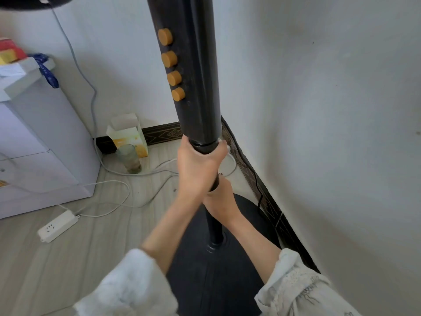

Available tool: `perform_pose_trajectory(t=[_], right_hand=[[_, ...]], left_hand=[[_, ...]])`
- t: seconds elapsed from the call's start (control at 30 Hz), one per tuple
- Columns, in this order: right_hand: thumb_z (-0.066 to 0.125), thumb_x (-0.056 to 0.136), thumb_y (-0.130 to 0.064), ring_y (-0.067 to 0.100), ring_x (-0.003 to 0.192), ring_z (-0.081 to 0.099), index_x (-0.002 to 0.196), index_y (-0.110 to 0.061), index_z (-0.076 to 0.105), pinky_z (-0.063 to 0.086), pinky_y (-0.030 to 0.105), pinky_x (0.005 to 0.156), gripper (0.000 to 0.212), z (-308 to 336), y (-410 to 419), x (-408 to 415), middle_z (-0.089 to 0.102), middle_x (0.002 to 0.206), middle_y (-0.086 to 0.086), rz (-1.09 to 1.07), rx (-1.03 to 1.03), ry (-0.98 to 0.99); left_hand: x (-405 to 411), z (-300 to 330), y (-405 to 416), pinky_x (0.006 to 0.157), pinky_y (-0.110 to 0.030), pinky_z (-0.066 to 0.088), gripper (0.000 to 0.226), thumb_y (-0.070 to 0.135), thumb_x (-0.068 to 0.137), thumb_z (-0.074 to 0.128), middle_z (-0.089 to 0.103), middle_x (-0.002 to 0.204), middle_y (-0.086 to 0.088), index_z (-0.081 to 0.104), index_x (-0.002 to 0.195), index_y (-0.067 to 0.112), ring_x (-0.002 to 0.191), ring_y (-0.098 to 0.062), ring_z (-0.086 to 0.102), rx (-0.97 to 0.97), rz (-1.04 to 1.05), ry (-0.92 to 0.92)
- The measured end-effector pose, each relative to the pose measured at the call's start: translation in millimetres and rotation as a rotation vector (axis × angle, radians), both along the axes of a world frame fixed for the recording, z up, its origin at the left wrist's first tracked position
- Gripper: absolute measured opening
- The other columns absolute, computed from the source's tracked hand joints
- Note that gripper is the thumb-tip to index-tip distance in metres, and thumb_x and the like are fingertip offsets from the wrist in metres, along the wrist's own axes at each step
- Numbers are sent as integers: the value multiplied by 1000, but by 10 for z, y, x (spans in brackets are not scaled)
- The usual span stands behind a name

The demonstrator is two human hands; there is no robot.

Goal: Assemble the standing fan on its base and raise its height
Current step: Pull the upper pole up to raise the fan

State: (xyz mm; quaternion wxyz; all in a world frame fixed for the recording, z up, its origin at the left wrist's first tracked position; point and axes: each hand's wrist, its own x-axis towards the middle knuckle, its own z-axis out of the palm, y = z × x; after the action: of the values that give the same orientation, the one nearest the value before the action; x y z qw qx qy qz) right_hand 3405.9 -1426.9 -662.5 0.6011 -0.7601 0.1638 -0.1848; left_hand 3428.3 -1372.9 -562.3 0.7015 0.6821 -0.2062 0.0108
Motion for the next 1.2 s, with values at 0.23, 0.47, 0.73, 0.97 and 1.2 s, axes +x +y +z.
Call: perform_pose_trajectory(t=[0.23, 0.47, 0.73, 0.97, 1.2], right_hand=[[65, 71, -9, 15, 59, 50, 80, -7, 52, 41, 21, 51, 16, 19, 17, 13, 54, 70, 5, -46, 83, 40], [64, 76, -8, 15, 62, 55, 80, -9, 52, 41, 13, 52, 13, 9, -12, -12, 57, 72, 4, -22, 6, 38], [65, 74, -10, 12, 57, 48, 83, -5, 51, 38, 18, 49, 18, 39, 21, -12, 53, 70, 3, -56, 71, 45], [65, 72, -8, 15, 61, 52, 80, -8, 53, 42, 22, 54, 14, 54, 9, -34, 58, 73, 10, -45, 69, 50], [63, 75, -4, 8, 58, 52, 75, -13, 53, 40, 16, 51, 14, 47, 55, -22, 54, 66, -1, -87, 27, 22]], left_hand=[[236, 100, 140, 61, -23, 51, 13, 7, 69, 70, 62, 65, 1, 62, 74, 16, 65, -13, 61, 103, -398, 46], [69, 46, 39, 55, -16, 49, 18, 14, 69, 74, 64, 67, 4, 60, 82, 14, 61, -8, 62, 72, -119, 11], [106, 132, 60, 57, -23, 54, 14, 9, 71, 71, 61, 66, -2, 60, 79, 13, 58, -10, 61, 77, -167, 45], [103, 146, 129, 59, -21, 52, 20, 13, 71, 74, 63, 71, 1, 62, 86, 11, 63, -9, 60, 106, -274, 76], [40, 147, 143, 65, -29, 55, 15, 11, 73, 70, 59, 63, 4, 57, 81, 12, 60, -12, 58, 132, -164, 4]])
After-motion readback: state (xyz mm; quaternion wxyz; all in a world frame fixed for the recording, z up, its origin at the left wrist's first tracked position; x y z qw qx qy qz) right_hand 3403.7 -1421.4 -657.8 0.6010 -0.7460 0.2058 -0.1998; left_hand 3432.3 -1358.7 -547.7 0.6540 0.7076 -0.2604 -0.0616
